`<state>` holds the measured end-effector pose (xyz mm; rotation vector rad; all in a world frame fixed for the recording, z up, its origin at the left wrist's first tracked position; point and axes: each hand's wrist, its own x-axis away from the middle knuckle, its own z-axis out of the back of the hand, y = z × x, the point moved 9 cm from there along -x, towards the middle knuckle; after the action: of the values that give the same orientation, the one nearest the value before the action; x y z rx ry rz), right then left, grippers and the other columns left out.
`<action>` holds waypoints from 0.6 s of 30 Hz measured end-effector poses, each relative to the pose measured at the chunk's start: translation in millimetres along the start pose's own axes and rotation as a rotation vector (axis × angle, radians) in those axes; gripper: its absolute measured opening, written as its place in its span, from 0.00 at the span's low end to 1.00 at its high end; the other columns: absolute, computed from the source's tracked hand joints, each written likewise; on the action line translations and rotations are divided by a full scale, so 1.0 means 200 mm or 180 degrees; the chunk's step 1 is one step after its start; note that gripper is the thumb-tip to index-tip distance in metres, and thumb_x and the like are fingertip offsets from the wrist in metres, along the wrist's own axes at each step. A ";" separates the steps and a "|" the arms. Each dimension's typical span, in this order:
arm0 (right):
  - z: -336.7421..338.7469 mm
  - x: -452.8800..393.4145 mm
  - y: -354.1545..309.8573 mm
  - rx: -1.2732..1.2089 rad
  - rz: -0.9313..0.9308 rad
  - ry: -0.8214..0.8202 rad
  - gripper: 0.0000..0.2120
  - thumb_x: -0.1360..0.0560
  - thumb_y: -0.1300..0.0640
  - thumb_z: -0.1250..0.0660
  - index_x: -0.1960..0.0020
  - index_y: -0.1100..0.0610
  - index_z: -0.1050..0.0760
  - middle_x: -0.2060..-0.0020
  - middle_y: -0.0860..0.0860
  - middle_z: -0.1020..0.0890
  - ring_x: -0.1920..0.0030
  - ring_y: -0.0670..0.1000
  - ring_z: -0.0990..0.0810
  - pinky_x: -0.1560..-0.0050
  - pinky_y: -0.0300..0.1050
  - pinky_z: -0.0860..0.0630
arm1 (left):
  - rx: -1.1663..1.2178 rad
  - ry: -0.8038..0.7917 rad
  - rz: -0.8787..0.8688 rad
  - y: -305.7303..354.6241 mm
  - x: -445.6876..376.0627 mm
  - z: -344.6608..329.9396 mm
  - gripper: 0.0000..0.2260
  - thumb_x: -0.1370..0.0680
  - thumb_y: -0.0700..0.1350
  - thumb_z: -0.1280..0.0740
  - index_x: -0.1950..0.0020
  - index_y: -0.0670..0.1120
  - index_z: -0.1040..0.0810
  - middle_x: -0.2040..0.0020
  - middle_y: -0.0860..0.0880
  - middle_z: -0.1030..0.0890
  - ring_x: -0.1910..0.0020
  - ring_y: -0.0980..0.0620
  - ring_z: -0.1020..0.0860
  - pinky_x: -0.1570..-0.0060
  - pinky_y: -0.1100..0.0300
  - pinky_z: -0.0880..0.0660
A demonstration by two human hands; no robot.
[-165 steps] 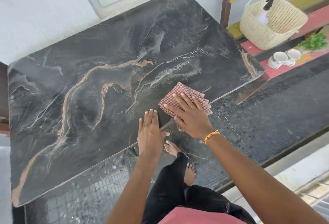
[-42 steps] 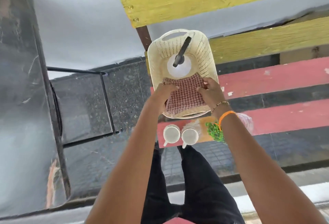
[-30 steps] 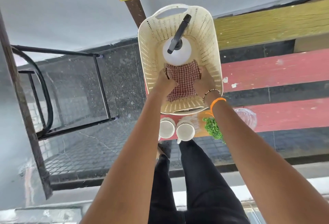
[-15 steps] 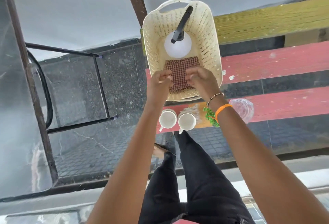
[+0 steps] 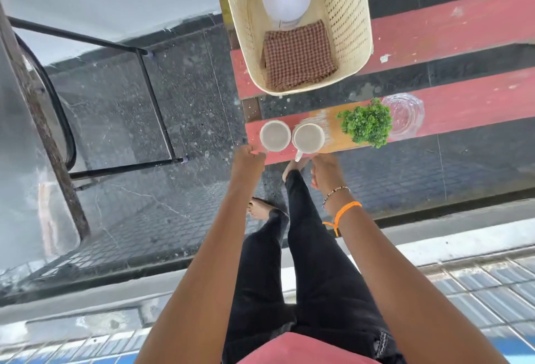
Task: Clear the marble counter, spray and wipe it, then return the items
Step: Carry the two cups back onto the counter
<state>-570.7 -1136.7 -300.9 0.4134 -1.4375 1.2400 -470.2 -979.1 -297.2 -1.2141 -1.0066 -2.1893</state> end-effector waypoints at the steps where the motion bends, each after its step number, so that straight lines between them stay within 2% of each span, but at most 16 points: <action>1: -0.03 -0.02 0.05 -0.0188 -0.0192 -0.0003 0.17 0.22 0.63 0.45 0.68 0.58 0.28 0.80 0.51 0.34 0.82 0.45 0.37 0.72 0.40 0.43 | -0.0168 -0.0123 0.0015 -0.02 -0.01 -0.03 0.21 0.22 0.41 0.38 0.30 0.43 0.34 0.51 0.49 0.22 0.58 0.53 0.23 0.64 0.64 0.25; 3: -0.10 -0.04 0.10 -0.0607 -0.0626 -0.0030 0.06 0.20 0.57 0.45 0.53 0.58 0.33 0.72 0.52 0.34 0.74 0.47 0.37 0.70 0.39 0.39 | -0.0638 -0.0348 -0.0074 -0.02 -0.05 -0.08 0.21 0.21 0.43 0.39 0.29 0.43 0.36 0.39 0.45 0.24 0.51 0.50 0.23 0.56 0.59 0.26; 6: -0.19 -0.09 0.15 -0.0962 -0.0878 -0.0126 0.08 0.21 0.51 0.42 0.51 0.56 0.32 0.69 0.50 0.34 0.70 0.47 0.37 0.66 0.39 0.33 | -0.1224 -0.0535 -0.0277 0.00 -0.07 -0.12 0.18 0.20 0.46 0.42 0.31 0.41 0.33 0.38 0.41 0.24 0.46 0.46 0.23 0.51 0.54 0.28; 8: -0.18 -0.12 0.15 -0.0930 -0.0827 -0.0003 0.10 0.22 0.52 0.40 0.46 0.57 0.34 0.69 0.50 0.36 0.72 0.46 0.37 0.68 0.37 0.32 | -0.1153 -0.0527 -0.0299 0.00 -0.07 -0.11 0.17 0.19 0.46 0.44 0.33 0.40 0.31 0.40 0.38 0.23 0.46 0.42 0.23 0.47 0.51 0.28; 9: -0.17 -0.12 0.14 -0.0826 -0.0736 0.0043 0.09 0.22 0.53 0.41 0.47 0.57 0.33 0.69 0.50 0.36 0.72 0.46 0.37 0.72 0.36 0.32 | -0.0999 -0.0508 -0.0317 0.01 -0.07 -0.11 0.15 0.19 0.45 0.44 0.36 0.39 0.29 0.42 0.36 0.23 0.49 0.42 0.23 0.47 0.51 0.27; 10: -0.17 -0.12 0.12 -0.0734 -0.0623 0.0056 0.07 0.22 0.54 0.41 0.53 0.58 0.31 0.69 0.49 0.36 0.71 0.46 0.36 0.74 0.35 0.33 | -0.0803 -0.0470 -0.0333 0.01 -0.06 -0.10 0.14 0.19 0.45 0.44 0.39 0.38 0.27 0.44 0.35 0.22 0.52 0.43 0.24 0.47 0.50 0.27; 12: -0.15 -0.11 0.07 -0.0576 -0.0363 0.0053 0.13 0.22 0.58 0.43 0.65 0.55 0.32 0.70 0.49 0.35 0.71 0.45 0.36 0.75 0.35 0.35 | -0.0464 -0.0376 -0.0349 0.02 -0.03 -0.07 0.11 0.19 0.44 0.44 0.50 0.40 0.24 0.52 0.36 0.22 0.55 0.44 0.26 0.47 0.50 0.27; 13: -0.15 -0.09 0.04 -0.0475 -0.0217 0.0074 0.16 0.22 0.61 0.44 0.69 0.55 0.34 0.71 0.50 0.35 0.71 0.46 0.37 0.75 0.36 0.37 | -0.0299 -0.0323 -0.0350 0.02 0.00 -0.04 0.11 0.20 0.44 0.44 0.56 0.43 0.25 0.58 0.40 0.24 0.58 0.46 0.26 0.50 0.52 0.27; 16: -0.18 0.04 -0.03 -0.0350 0.0066 0.0117 0.18 0.25 0.63 0.43 0.73 0.55 0.34 0.76 0.50 0.37 0.75 0.47 0.39 0.73 0.39 0.39 | 0.0358 -0.0257 -0.0407 0.01 0.12 0.07 0.12 0.20 0.43 0.44 0.62 0.47 0.29 0.67 0.49 0.31 0.69 0.54 0.32 0.65 0.60 0.32; 18: -0.23 0.17 -0.09 -0.0236 0.0314 0.0042 0.17 0.25 0.61 0.42 0.73 0.54 0.33 0.78 0.48 0.35 0.77 0.46 0.37 0.72 0.40 0.39 | 0.0682 -0.0168 -0.0462 -0.02 0.22 0.18 0.13 0.20 0.43 0.43 0.65 0.48 0.30 0.71 0.51 0.33 0.72 0.55 0.35 0.67 0.61 0.36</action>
<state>-542.4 -1092.2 -271.8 0.2862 -1.5026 1.2614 -476.8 -950.5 -249.1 -1.1364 -1.3514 -2.0992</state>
